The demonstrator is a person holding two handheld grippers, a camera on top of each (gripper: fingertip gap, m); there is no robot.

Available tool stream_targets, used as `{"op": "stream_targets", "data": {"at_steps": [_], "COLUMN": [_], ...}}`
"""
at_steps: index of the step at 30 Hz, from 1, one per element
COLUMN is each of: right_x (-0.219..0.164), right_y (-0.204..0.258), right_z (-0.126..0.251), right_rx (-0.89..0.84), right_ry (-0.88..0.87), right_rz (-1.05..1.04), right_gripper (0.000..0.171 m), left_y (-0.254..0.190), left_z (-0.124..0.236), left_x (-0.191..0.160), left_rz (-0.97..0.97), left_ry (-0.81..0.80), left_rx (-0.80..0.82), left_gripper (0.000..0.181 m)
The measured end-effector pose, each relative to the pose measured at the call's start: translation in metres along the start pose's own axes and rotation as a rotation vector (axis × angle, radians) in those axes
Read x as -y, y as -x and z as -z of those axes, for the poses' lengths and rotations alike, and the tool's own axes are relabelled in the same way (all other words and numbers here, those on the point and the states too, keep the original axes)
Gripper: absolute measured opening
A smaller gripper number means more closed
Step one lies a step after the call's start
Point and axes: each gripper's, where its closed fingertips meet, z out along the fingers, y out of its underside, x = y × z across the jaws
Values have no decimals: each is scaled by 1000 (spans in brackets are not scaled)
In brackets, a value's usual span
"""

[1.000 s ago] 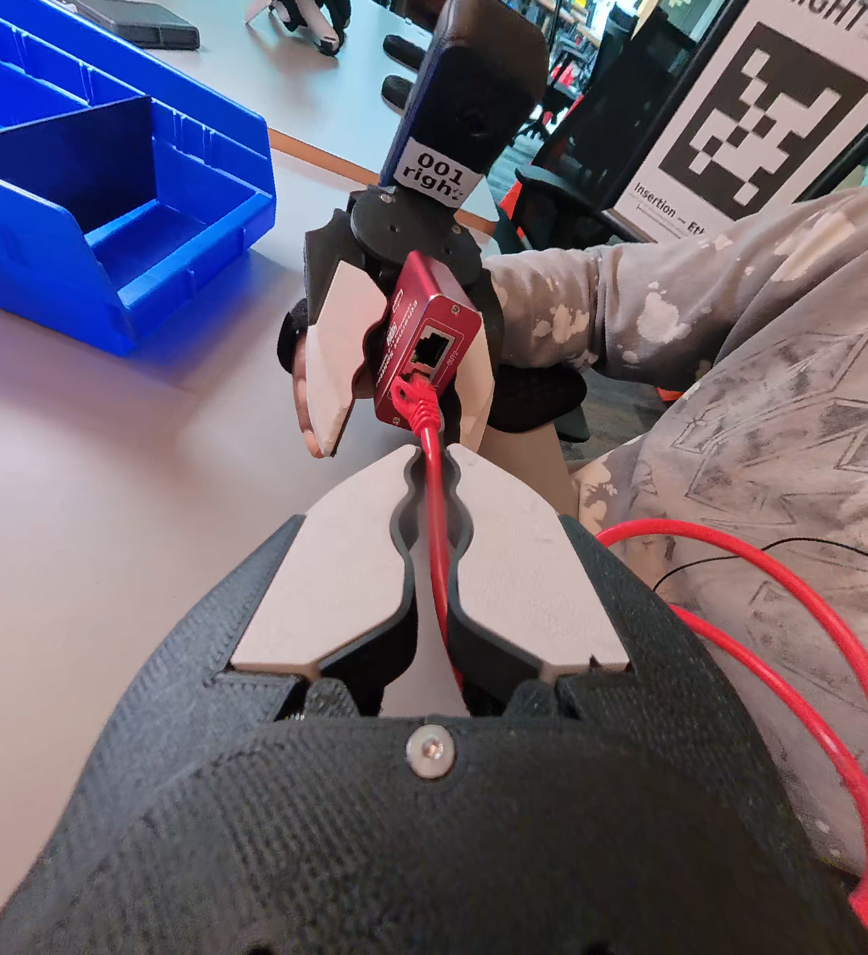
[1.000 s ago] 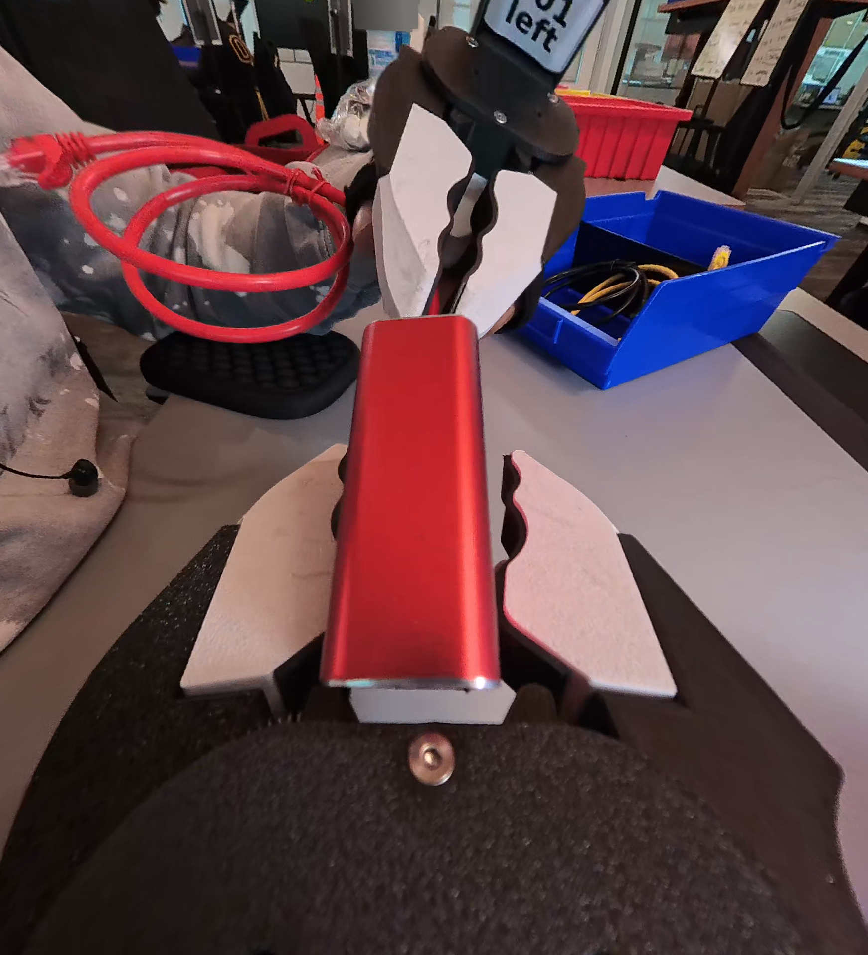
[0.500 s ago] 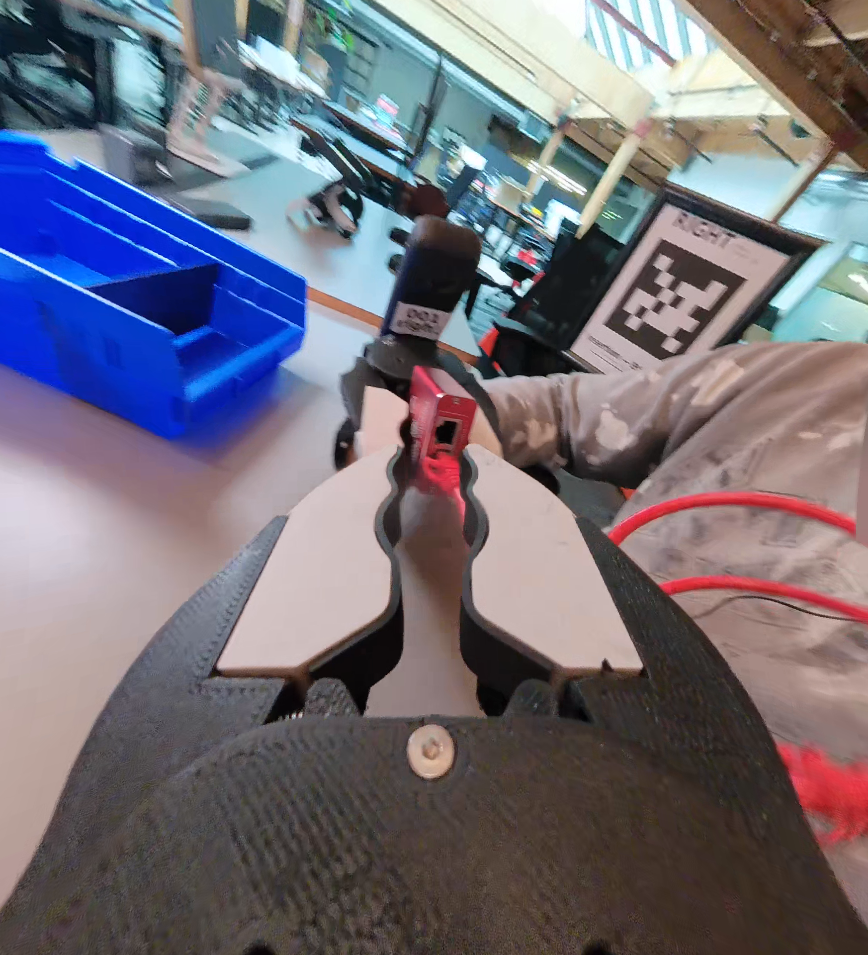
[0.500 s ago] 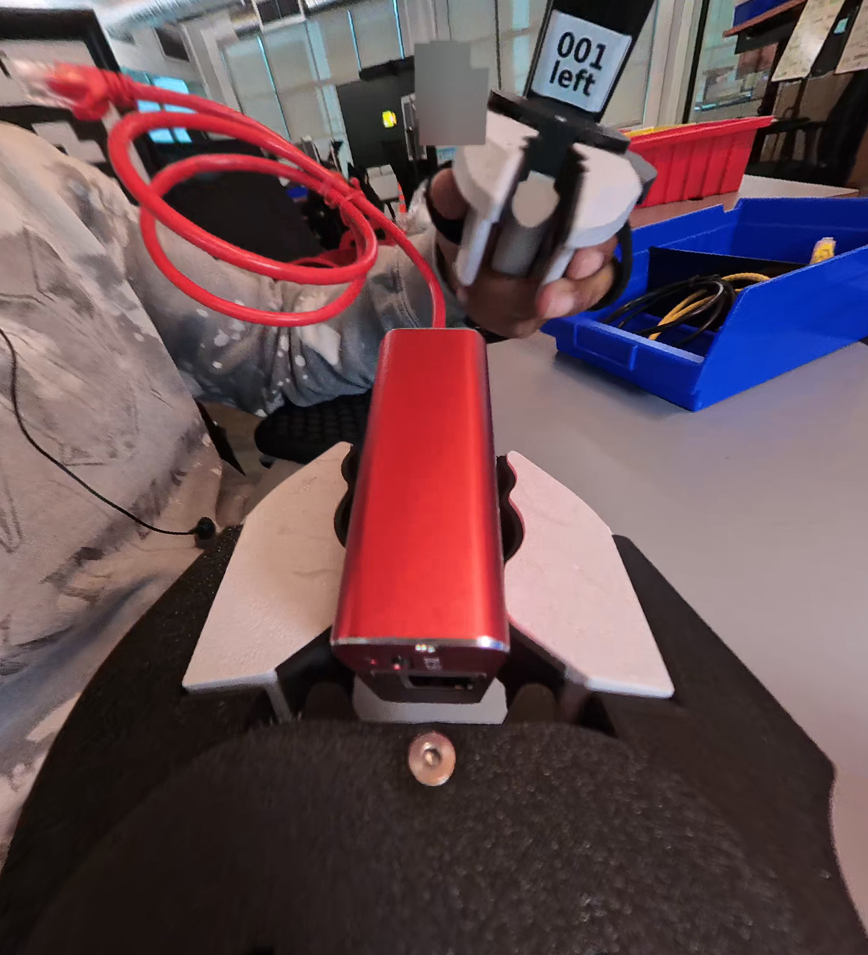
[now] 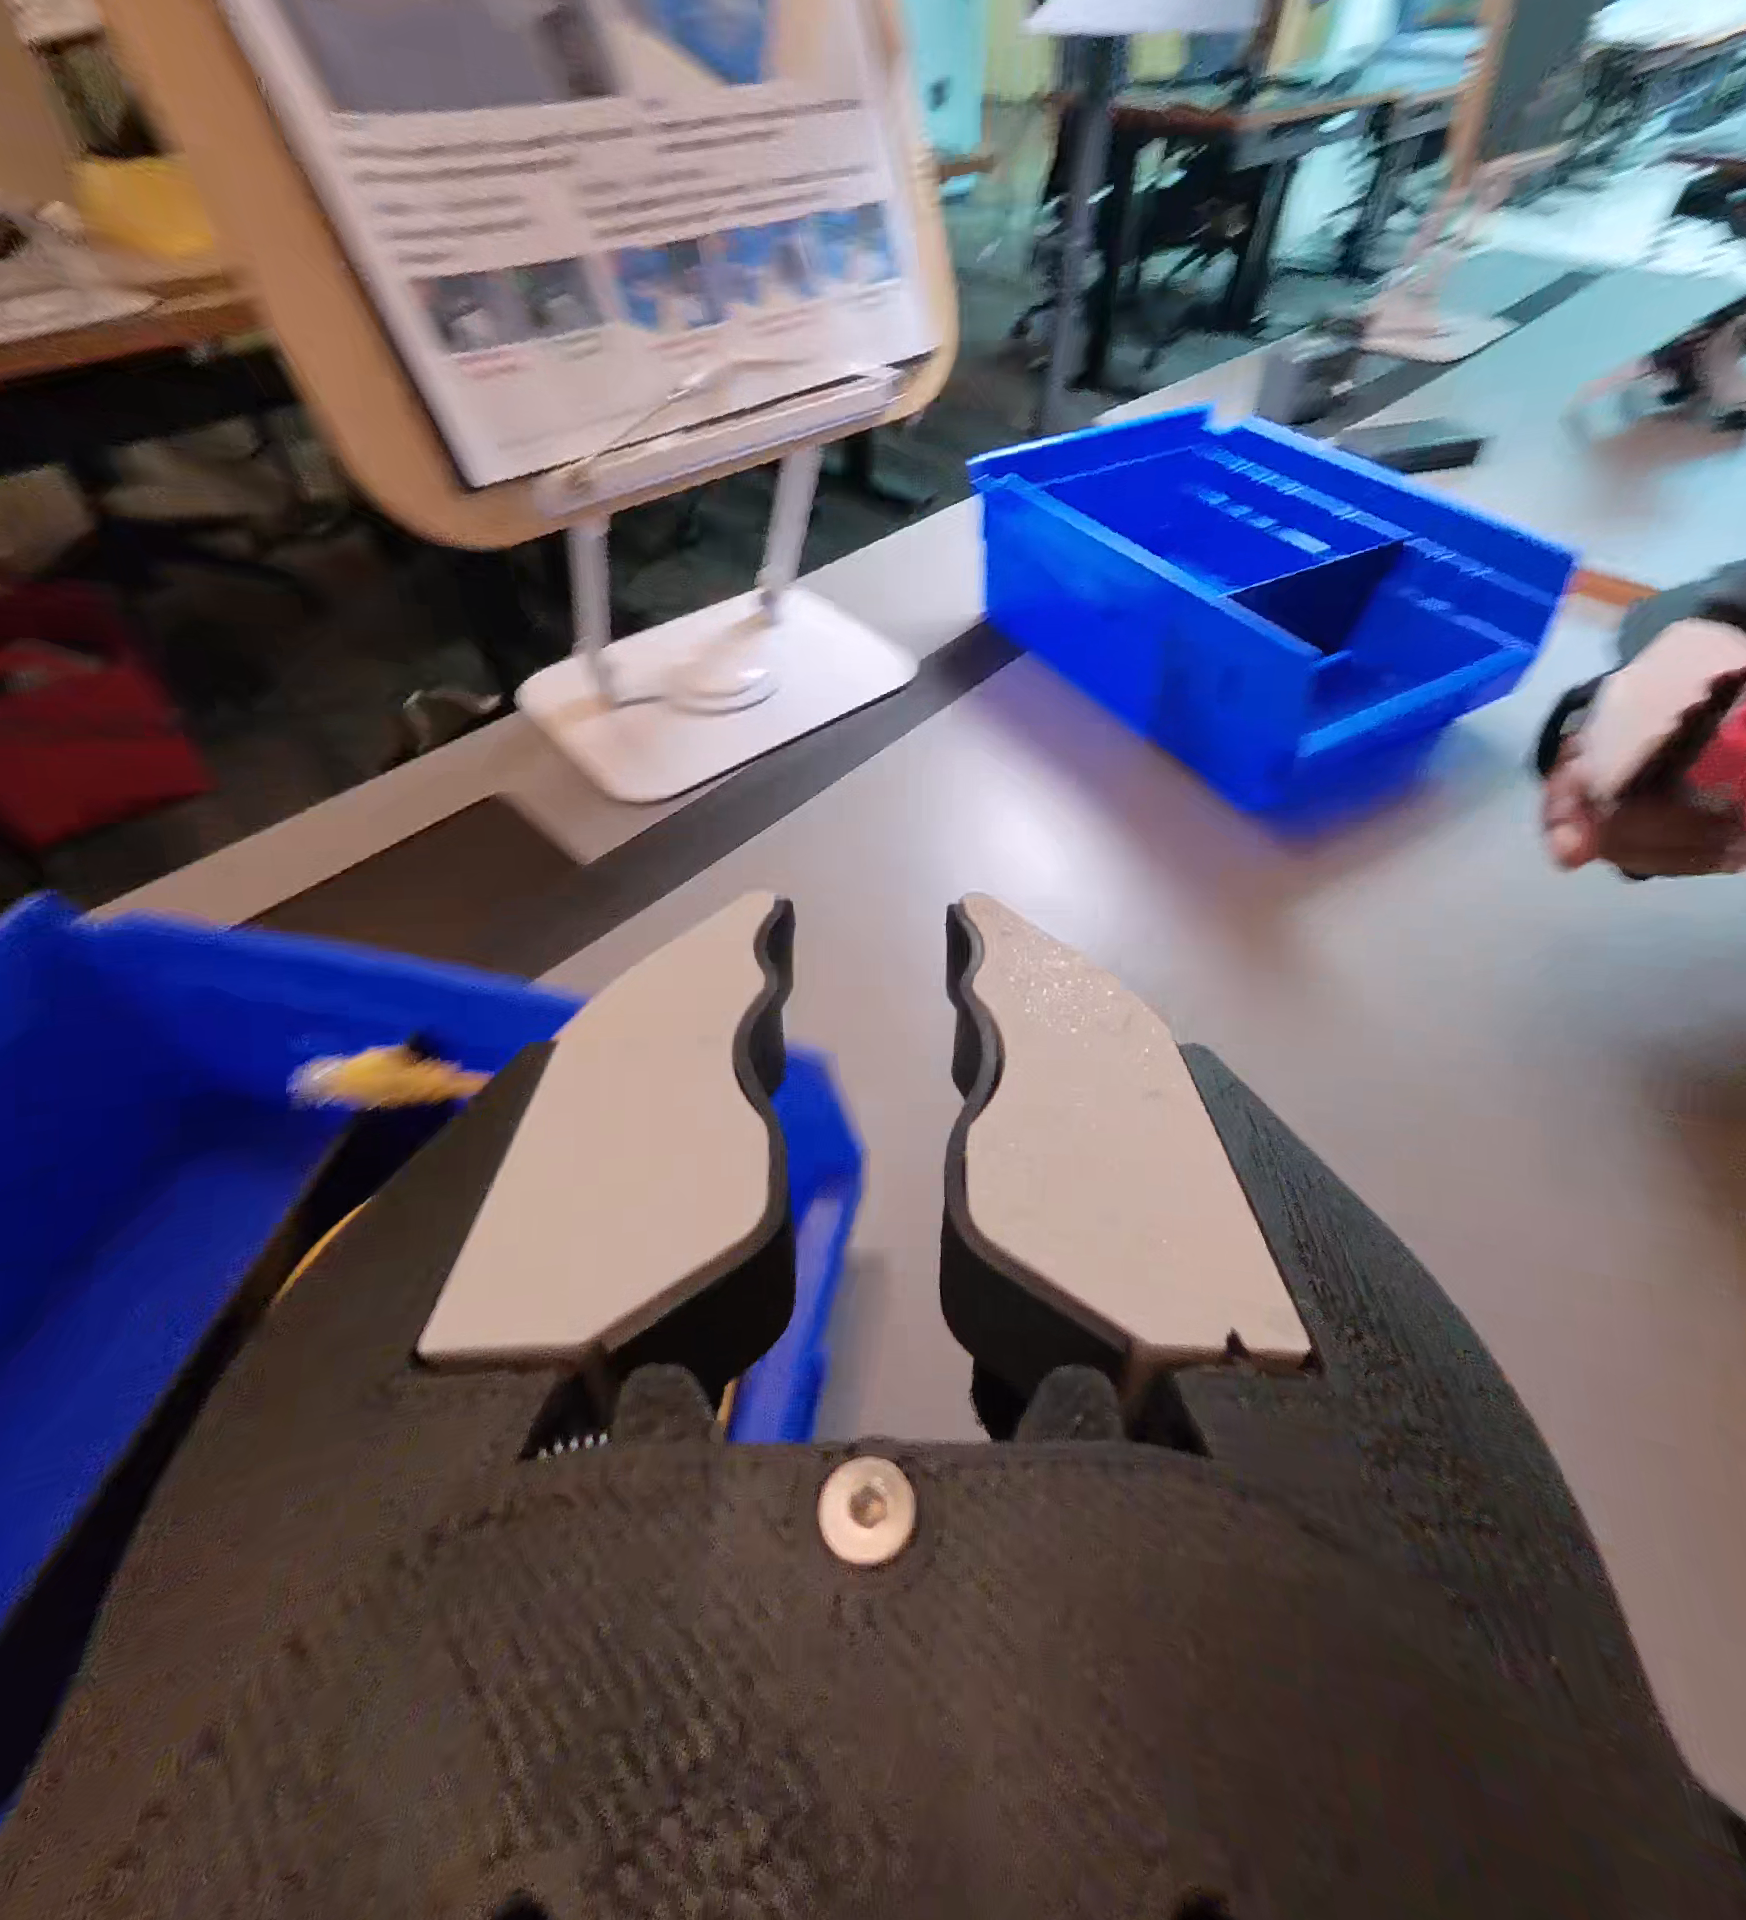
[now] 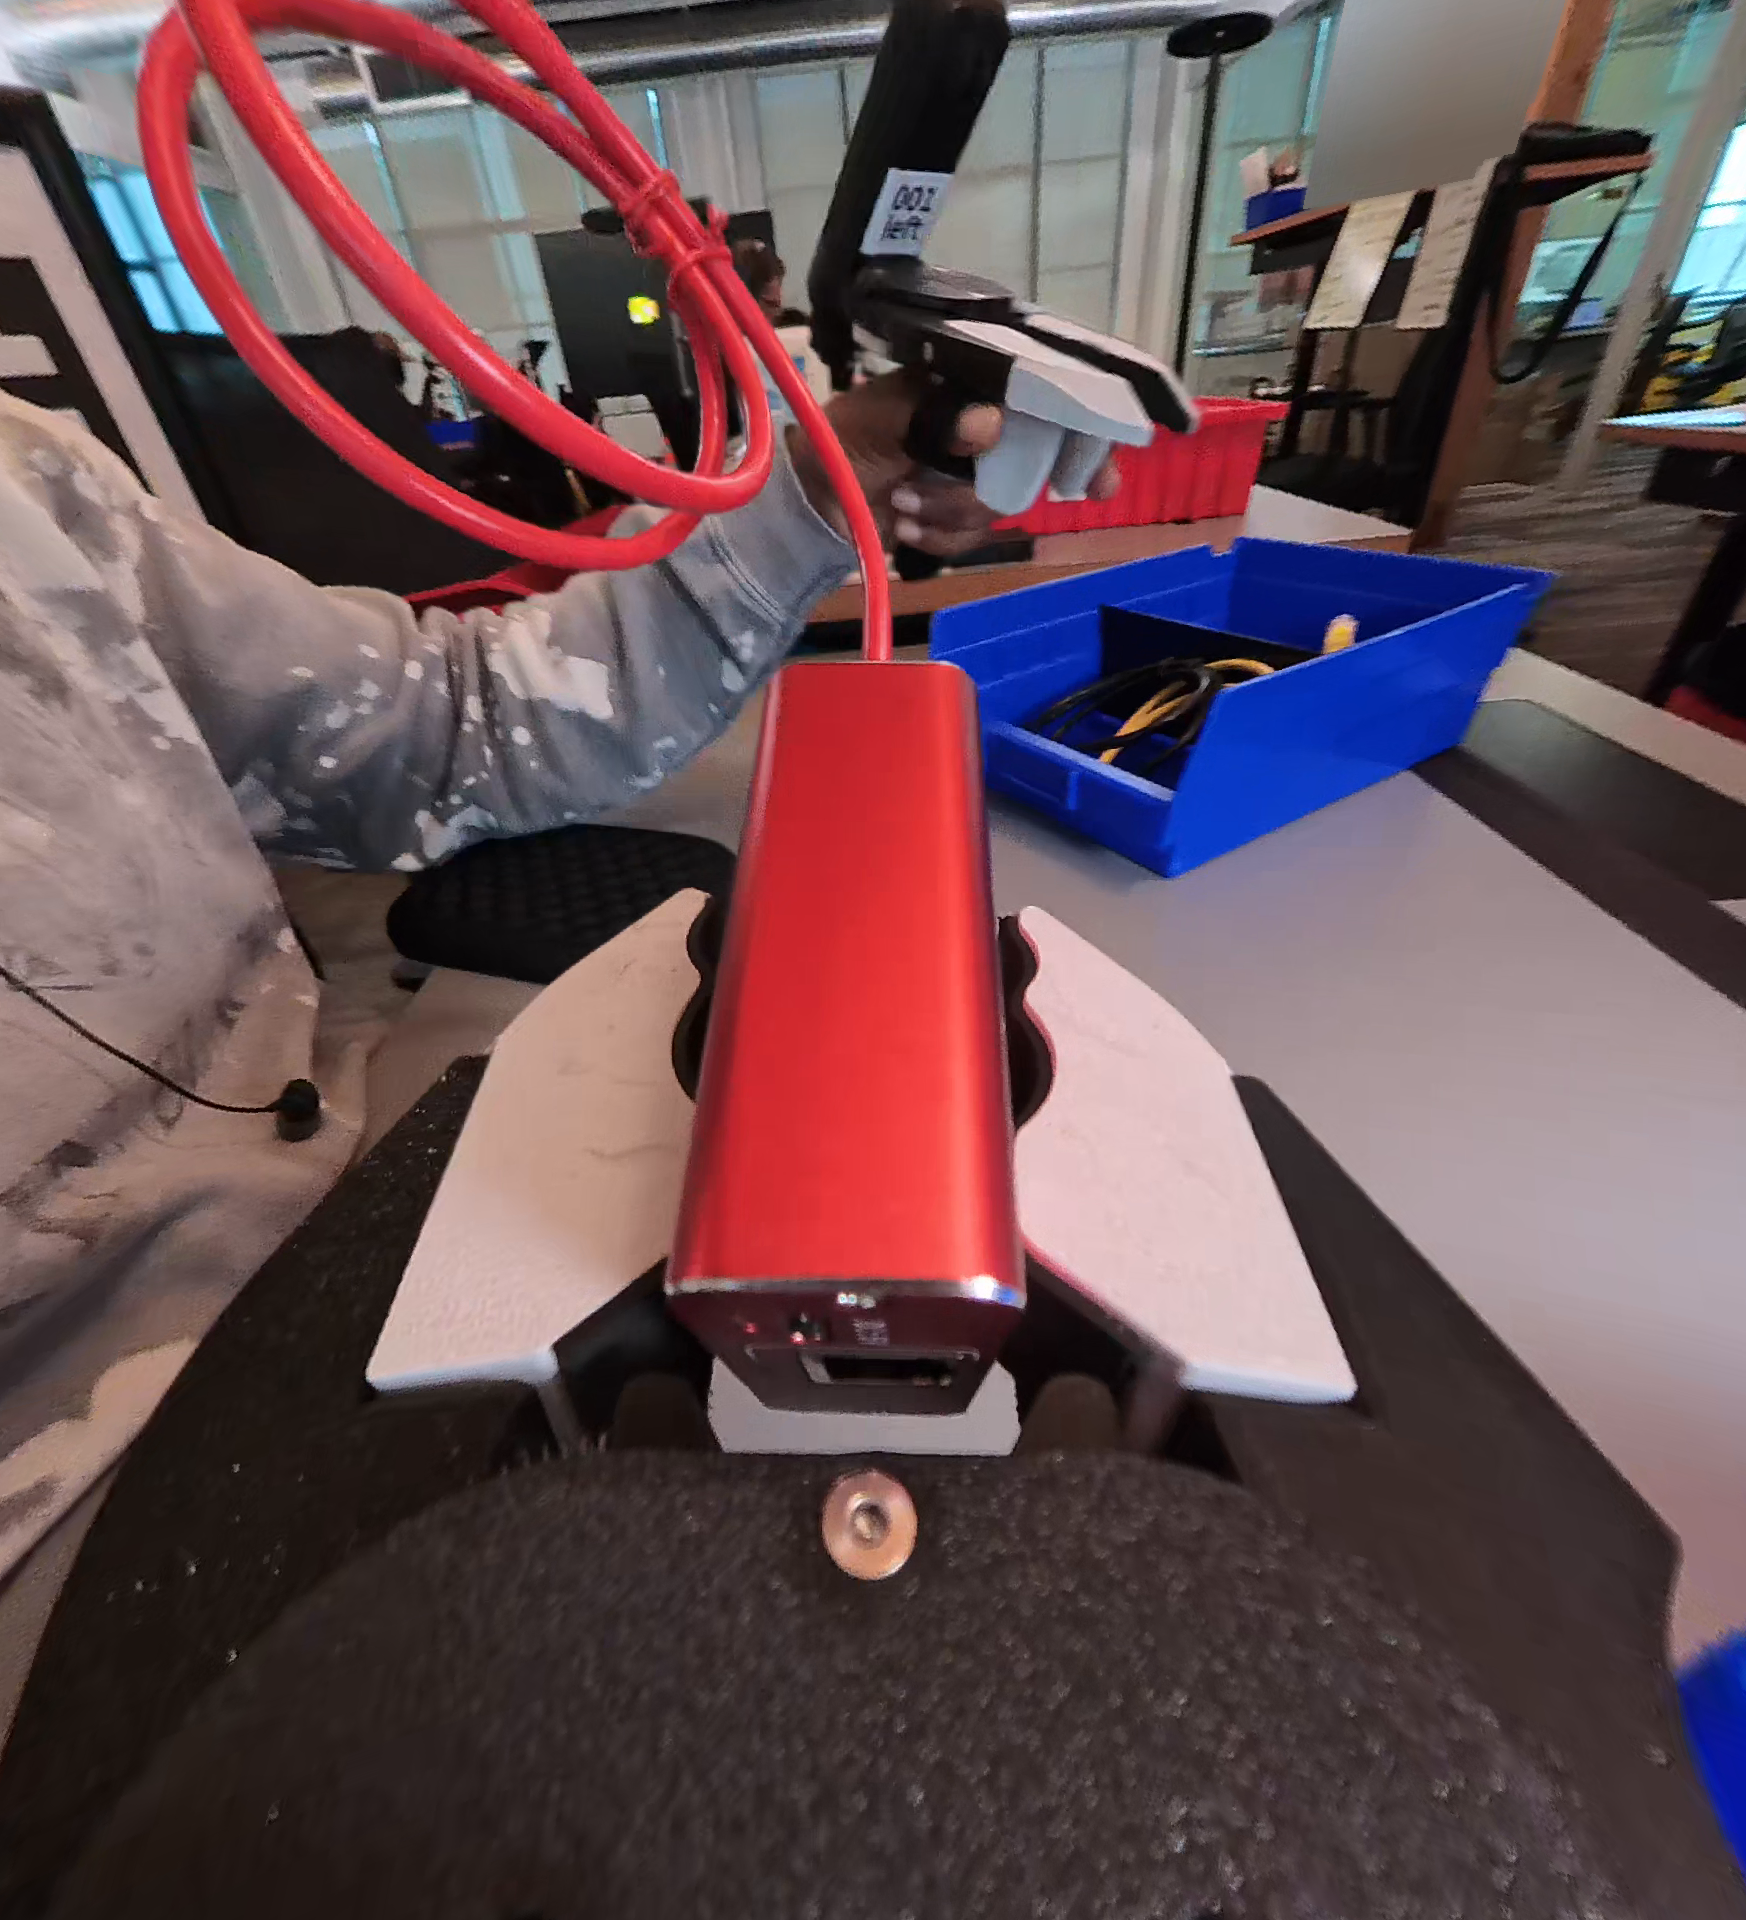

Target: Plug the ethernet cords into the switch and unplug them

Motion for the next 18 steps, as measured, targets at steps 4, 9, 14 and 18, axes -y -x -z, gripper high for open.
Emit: {"op": "stream_targets", "data": {"at_steps": [4,9,14,18], "right_x": [8,10,4,-3], "right_y": [-14,-21,-25,-30], "right_z": [17,24,24,23], "right_rx": [-66,-103,-122,-127], "right_ry": [-22,-37,-13,-1], "right_rz": [19,14,8,-14], "right_gripper": [51,51,51,51], "left_y": [68,101,101,87], "left_z": [25,11,-12,-29], "left_x": [-20,-85,-115,-118], "left_rz": [5,35,-203,-431], "left_ry": [163,474,632,724], "left_rx": [167,159,152,78], "left_gripper": [30,33,31,33]}}
